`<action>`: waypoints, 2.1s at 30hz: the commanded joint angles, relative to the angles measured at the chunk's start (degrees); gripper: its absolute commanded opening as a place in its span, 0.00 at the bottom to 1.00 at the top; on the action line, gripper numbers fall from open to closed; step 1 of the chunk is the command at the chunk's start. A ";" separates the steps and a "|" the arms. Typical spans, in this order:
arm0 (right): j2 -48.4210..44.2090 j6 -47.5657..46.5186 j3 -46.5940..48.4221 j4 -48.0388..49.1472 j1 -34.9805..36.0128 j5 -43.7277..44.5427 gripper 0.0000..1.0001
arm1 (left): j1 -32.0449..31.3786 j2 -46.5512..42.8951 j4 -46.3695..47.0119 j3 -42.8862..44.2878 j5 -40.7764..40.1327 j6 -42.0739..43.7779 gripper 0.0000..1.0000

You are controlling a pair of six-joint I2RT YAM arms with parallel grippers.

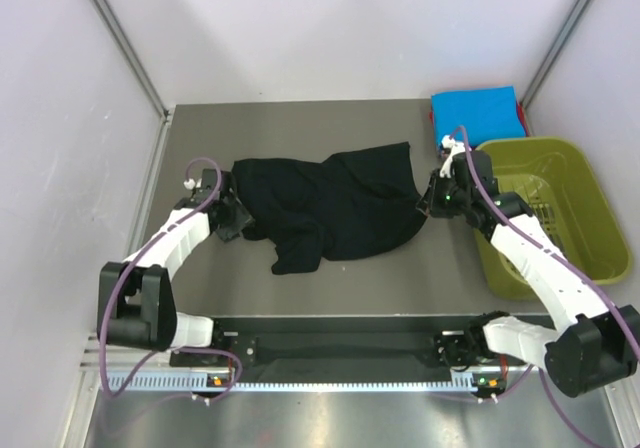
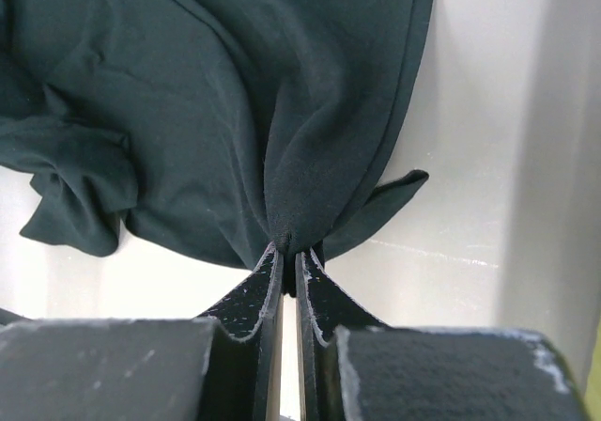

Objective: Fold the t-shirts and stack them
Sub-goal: Flatten the tshirt out

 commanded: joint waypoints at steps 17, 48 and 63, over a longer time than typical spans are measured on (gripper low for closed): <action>0.42 0.86 -1.08 3.91 0.30 -0.15 0.04 | 1.72 16.23 7.96 7.33 -8.12 3.09 0.02; 4.20 1.04 -1.96 5.13 0.22 4.44 0.00 | 24.48 25.39 -1.48 30.70 0.03 21.38 0.42; 2.70 1.12 -4.07 7.69 0.22 1.43 0.01 | 28.27 32.15 9.25 22.76 22.26 22.52 0.45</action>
